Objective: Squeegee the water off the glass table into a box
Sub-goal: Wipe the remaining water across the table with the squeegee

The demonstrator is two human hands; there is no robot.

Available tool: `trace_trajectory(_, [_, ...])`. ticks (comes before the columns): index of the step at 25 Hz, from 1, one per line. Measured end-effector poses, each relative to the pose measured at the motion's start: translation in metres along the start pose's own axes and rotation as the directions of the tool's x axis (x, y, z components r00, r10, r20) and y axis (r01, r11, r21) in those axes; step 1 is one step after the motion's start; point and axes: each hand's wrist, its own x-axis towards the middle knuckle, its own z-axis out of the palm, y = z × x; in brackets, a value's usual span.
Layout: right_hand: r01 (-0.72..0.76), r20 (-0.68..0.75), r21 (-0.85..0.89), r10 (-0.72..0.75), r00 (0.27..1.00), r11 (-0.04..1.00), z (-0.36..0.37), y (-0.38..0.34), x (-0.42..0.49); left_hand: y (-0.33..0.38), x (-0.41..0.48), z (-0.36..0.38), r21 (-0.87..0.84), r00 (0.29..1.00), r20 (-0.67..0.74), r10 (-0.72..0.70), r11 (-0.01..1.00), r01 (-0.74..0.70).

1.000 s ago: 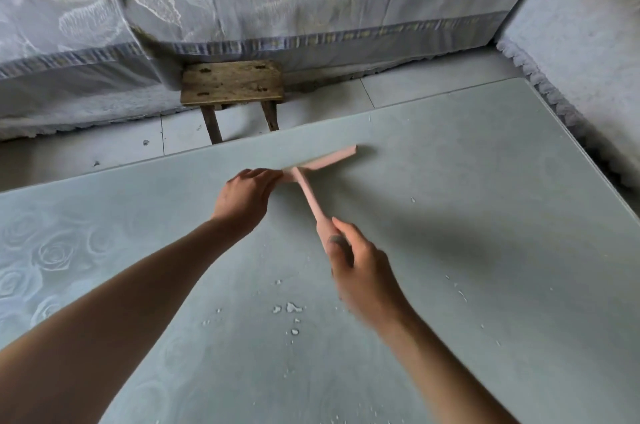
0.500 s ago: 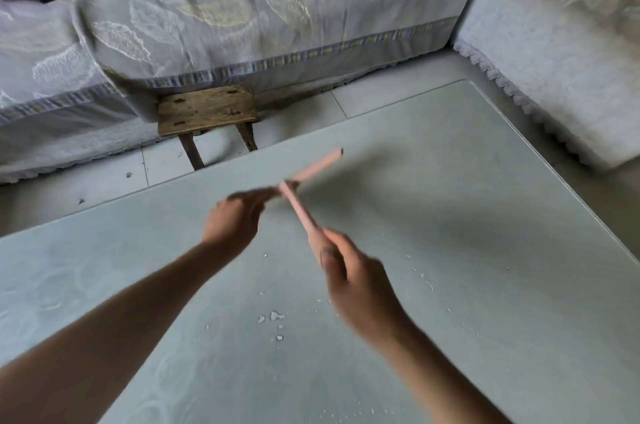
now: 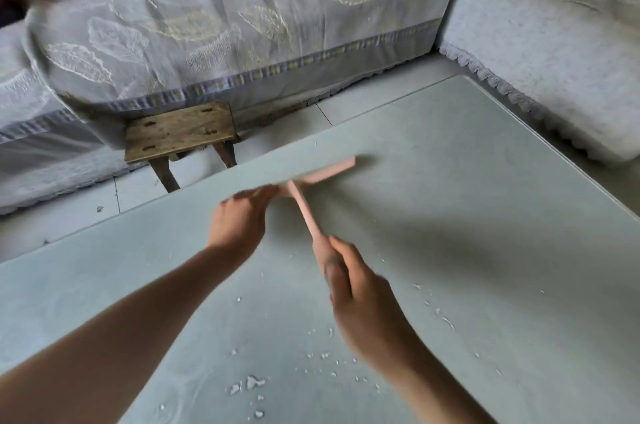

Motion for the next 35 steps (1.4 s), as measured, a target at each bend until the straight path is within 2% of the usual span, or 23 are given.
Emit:
trace_trajectory(4, [-0.127, -0.016, -0.014, 0.127, 0.992, 0.992, -0.001, 0.002, -0.074, 0.019, -0.070, -0.016, -0.059, 0.988, 0.084, 0.127, 0.991, -0.123])
trace_trajectory(7, [-0.071, -0.033, -0.048, 0.070, 0.997, 0.996, -0.021, -0.004, -0.096, 0.027, -0.088, -0.032, -0.055, 0.972, 0.167, 0.166, 0.986, -0.159])
trace_trajectory(9, [-0.014, -0.030, -0.013, 0.014, 0.999, 1.000, -0.039, -0.008, -0.079, 0.036, -0.062, -0.039, -0.034, 0.972, 0.191, 0.138, 0.990, -0.134])
trace_trajectory(12, [-0.004, -0.058, 0.044, 0.007, 0.998, 0.999, -0.066, -0.008, -0.020, 0.049, 0.007, -0.020, -0.024, 0.995, 0.094, 0.043, 0.999, -0.041])
trace_trajectory(15, [-0.033, -0.054, 0.098, 0.038, 0.998, 0.995, -0.064, 0.001, 0.010, 0.052, 0.031, 0.008, 0.023, 0.980, 0.198, -0.025, 1.000, 0.021])
trace_trajectory(18, [-0.073, -0.037, 0.034, 0.074, 0.997, 0.997, -0.042, 0.025, -0.025, 0.058, -0.005, 0.022, -0.041, 0.992, 0.118, -0.041, 0.998, 0.046])
trace_trajectory(21, [-0.160, -0.044, 0.008, 0.160, 0.986, 0.987, -0.020, 0.037, -0.095, 0.072, -0.063, 0.008, -0.131, 0.987, 0.037, 0.159, 0.979, -0.153])
trace_trajectory(23, [-0.222, -0.018, -0.049, 0.221, 0.975, 0.974, -0.012, 0.032, -0.135, 0.071, -0.105, -0.003, -0.172, 0.979, 0.081, 0.186, 0.970, -0.170])
trace_trajectory(26, [-0.247, 0.100, -0.116, 0.259, 0.961, 0.962, -0.019, 0.017, -0.165, 0.072, -0.151, -0.020, -0.190, 0.968, 0.224, 0.112, 0.979, -0.069])
trace_trajectory(29, [-0.174, 0.148, -0.182, 0.202, 0.968, 0.968, -0.049, 0.003, -0.165, 0.085, -0.151, -0.040, -0.190, 0.938, 0.338, 0.077, 0.982, -0.012])
trace_trajectory(32, [-0.020, 0.190, -0.210, 0.061, 0.980, 0.978, -0.092, 0.002, -0.150, 0.096, -0.138, -0.052, -0.206, 0.949, 0.302, 0.092, 0.978, -0.029])
trace_trajectory(35, [0.082, 0.311, -0.346, 0.032, 0.950, 0.935, -0.144, 0.011, -0.130, 0.111, -0.149, -0.055, -0.192, 0.930, 0.359, 0.082, 0.981, -0.013])
